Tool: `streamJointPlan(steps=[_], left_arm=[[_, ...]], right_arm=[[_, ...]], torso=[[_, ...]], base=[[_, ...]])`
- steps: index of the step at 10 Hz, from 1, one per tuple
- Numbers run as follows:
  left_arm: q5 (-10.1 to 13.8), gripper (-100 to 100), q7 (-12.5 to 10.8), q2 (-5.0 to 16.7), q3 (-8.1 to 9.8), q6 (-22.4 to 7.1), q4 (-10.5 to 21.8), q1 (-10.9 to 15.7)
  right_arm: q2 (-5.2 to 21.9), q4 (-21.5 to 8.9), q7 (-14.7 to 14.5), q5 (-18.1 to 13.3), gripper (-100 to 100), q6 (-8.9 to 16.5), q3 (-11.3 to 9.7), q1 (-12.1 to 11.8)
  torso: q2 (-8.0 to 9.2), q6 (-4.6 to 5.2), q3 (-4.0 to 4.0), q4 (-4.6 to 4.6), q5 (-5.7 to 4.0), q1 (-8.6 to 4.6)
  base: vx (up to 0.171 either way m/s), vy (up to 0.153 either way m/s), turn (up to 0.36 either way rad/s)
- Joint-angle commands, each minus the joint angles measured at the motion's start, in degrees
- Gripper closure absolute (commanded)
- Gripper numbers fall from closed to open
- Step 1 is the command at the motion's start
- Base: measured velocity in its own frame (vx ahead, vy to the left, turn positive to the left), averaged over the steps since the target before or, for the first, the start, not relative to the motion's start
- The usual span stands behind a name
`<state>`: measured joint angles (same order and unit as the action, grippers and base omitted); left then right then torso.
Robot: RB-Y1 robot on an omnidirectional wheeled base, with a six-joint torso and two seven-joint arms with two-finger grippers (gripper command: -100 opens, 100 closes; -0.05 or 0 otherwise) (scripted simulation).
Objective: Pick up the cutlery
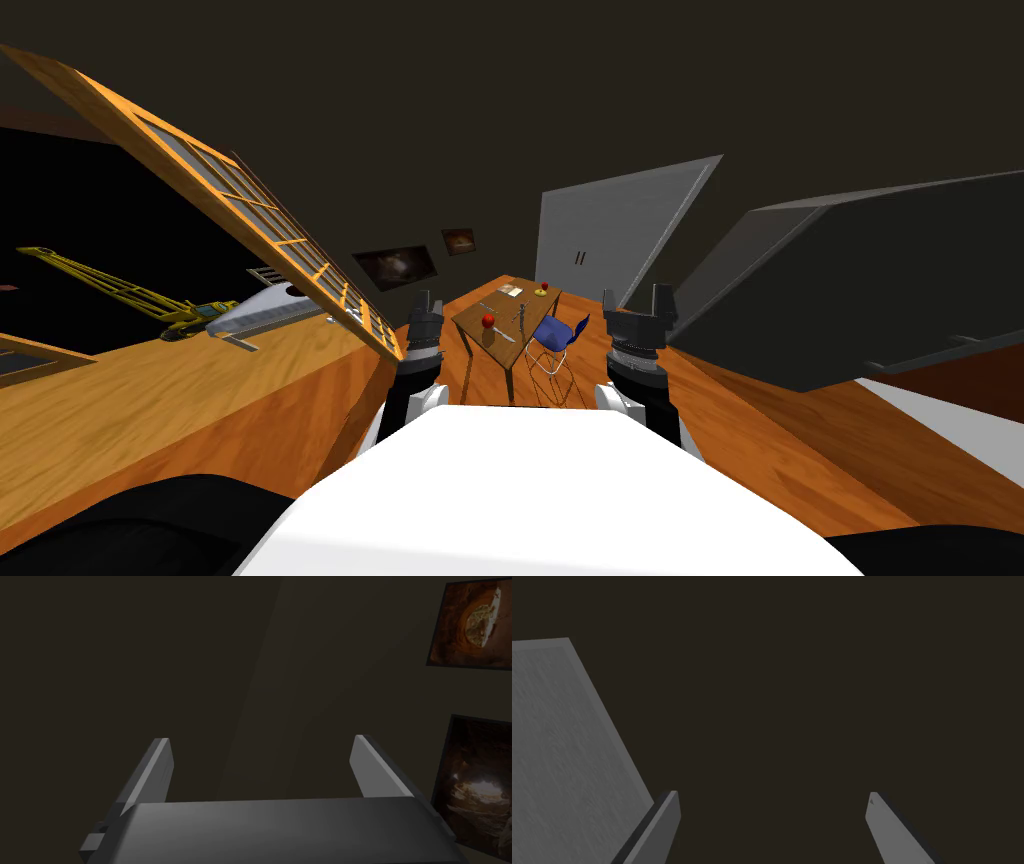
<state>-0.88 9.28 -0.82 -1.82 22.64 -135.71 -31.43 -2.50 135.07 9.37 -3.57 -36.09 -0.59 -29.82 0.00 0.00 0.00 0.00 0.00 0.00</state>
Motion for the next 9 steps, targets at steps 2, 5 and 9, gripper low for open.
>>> streamJointPlan(steps=[2,5,9], left_arm=[[0.3,-100,0.6,3.5,0.46,-1.1,0.8,-0.1],[0.9,-100,2.1,7.6,1.55,-3.9,3.1,-0.1],[2.4,-100,5.3,11.7,3.79,-10.0,8.8,0.9]], right_arm=[[0.0,0.0,0.0,0.0,0,0.0,0.0,0.0],[0.0,0.0,0.0,0.0,0,0.0,0.0,0.0],[0.0,0.0,0.0,0.0,0,0.0,0.0,0.0]], torso=[[0.01,0.01,0.01,0.0,-0.01,-0.06],[0.0,0.01,0.0,0.0,-0.06,-0.28],[-0.03,0.01,-0.02,-0.01,-0.1,-0.46]], base=[[-0.004,-0.032,-0.047],[0.006,-0.08,-0.088],[0.01,-0.12,-0.127]])
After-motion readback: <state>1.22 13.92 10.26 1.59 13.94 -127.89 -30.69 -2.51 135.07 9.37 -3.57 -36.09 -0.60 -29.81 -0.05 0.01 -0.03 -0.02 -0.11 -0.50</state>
